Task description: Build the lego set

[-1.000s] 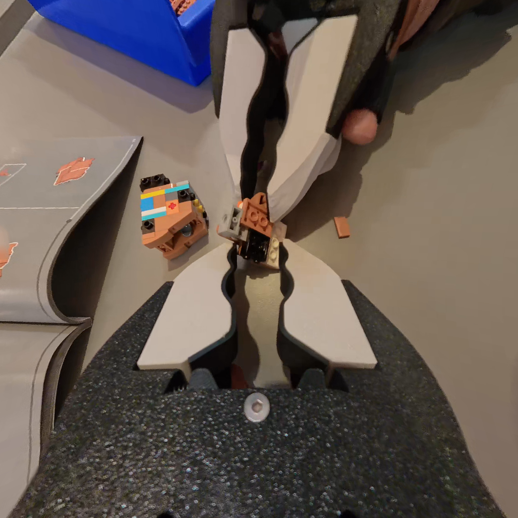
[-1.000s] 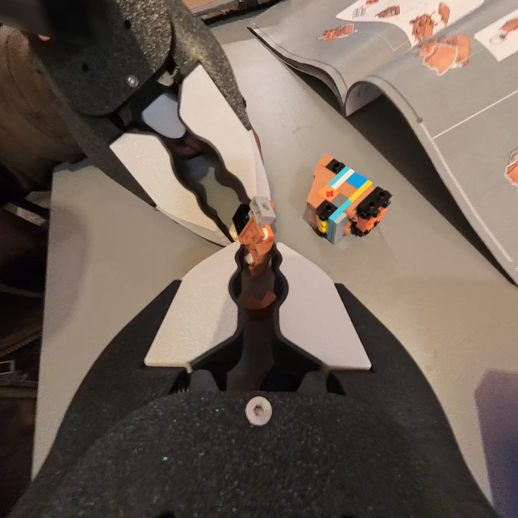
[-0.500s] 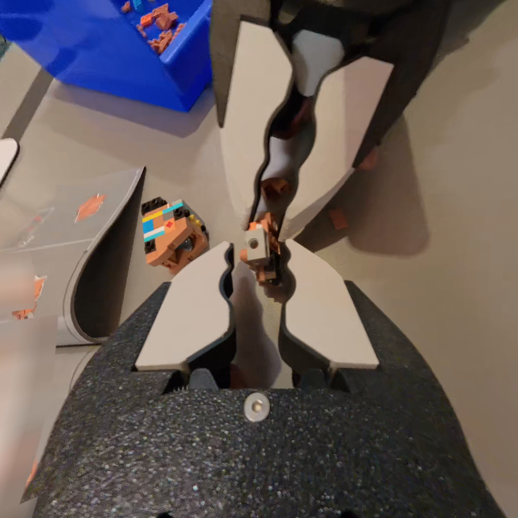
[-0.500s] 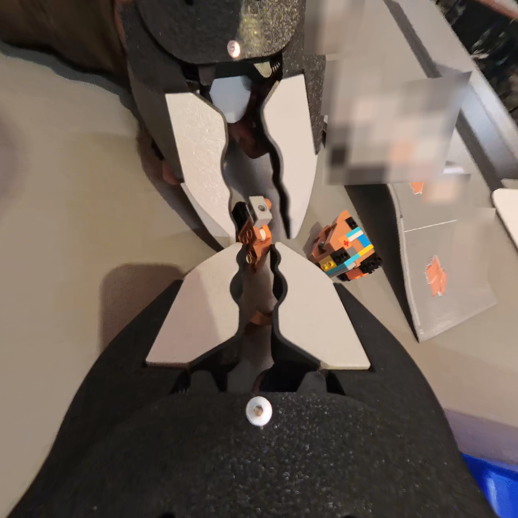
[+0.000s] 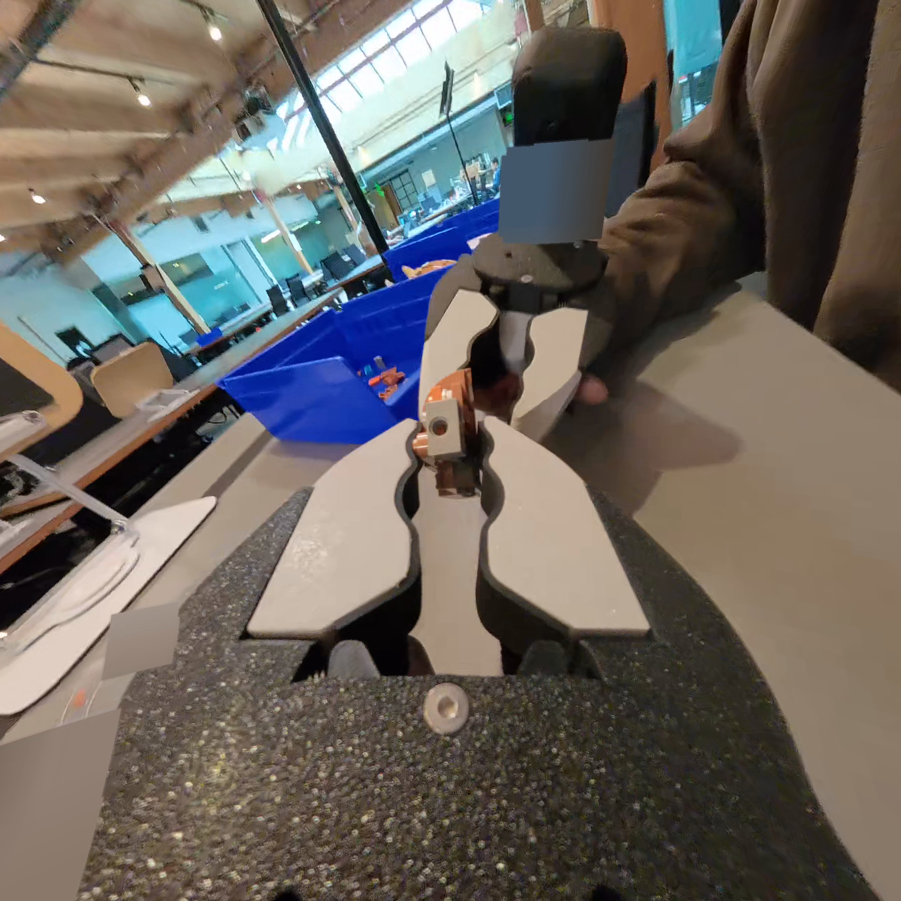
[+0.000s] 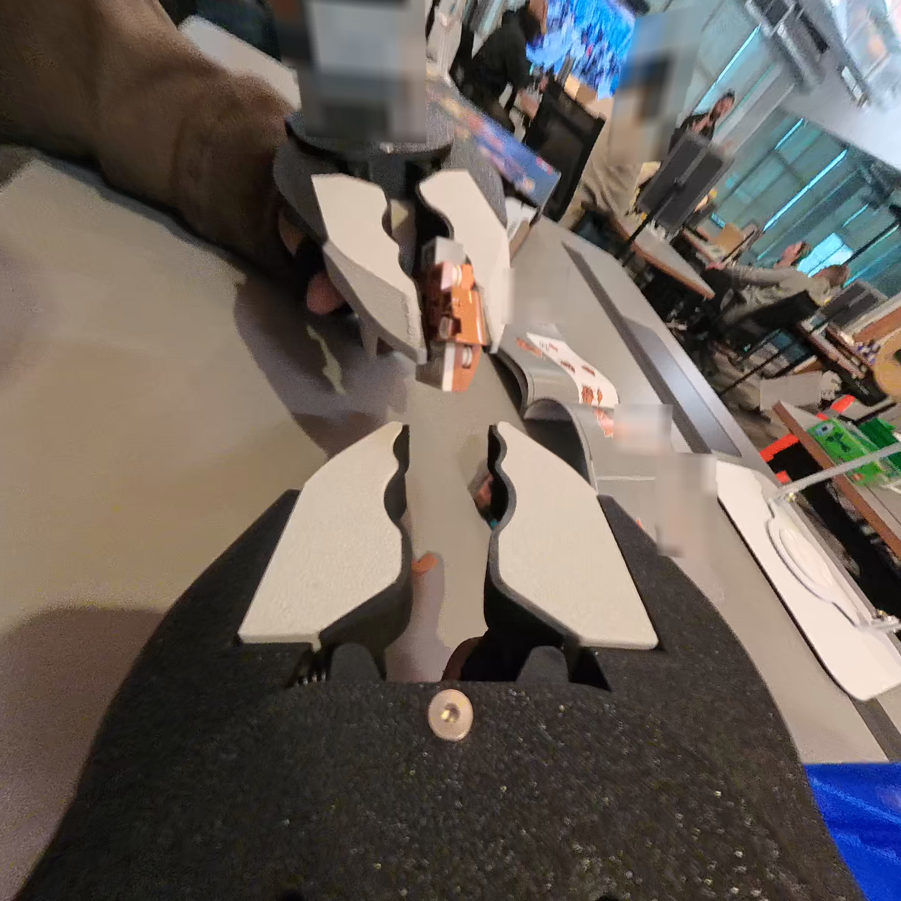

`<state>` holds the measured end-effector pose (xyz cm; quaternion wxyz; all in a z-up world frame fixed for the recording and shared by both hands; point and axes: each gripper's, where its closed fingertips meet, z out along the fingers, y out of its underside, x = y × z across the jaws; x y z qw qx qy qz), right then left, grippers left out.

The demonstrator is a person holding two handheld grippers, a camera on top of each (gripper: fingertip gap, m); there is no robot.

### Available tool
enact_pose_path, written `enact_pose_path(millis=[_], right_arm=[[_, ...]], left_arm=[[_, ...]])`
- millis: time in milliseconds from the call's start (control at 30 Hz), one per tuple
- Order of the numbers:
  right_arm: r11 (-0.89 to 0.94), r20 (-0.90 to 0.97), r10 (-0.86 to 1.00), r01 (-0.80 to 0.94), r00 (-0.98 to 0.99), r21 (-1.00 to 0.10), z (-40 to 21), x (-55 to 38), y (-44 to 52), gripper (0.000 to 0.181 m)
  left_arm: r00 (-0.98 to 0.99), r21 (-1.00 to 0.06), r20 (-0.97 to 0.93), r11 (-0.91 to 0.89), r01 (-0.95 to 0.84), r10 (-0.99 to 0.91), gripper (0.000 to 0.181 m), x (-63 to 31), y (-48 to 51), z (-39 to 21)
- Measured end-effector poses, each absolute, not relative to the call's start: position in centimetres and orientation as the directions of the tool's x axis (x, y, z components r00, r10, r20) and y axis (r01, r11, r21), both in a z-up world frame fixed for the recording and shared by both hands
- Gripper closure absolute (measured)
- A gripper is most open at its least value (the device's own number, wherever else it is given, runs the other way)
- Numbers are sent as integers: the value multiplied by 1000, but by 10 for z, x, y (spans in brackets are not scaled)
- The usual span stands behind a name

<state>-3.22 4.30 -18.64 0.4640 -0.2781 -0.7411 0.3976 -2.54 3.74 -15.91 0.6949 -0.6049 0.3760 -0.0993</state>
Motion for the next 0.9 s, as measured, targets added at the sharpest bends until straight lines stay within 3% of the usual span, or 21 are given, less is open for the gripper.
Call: enact_pose_path(millis=[200,433,667,900], right_arm=[[599,572,747,-29,-339,-800,-173,-31,40,157],[753,725,619,-34,-302,-657,-186,-37,33,165],[722,716,652,-85,-247,-687,-175,-40,38,167],[644,689,671,-246,-274,-725,-162,-35,29,167]], left_arm=[[596,-740,-659,251,-624,-459,160,-31,46,-178],[479,-606,-761,214,-766,-438,160,-30,49,-195],[562,-690,-702,220,-689,-437,152,-36,48,-183],[608,-762,-620,198,-616,-496,150,-33,48,-189]])
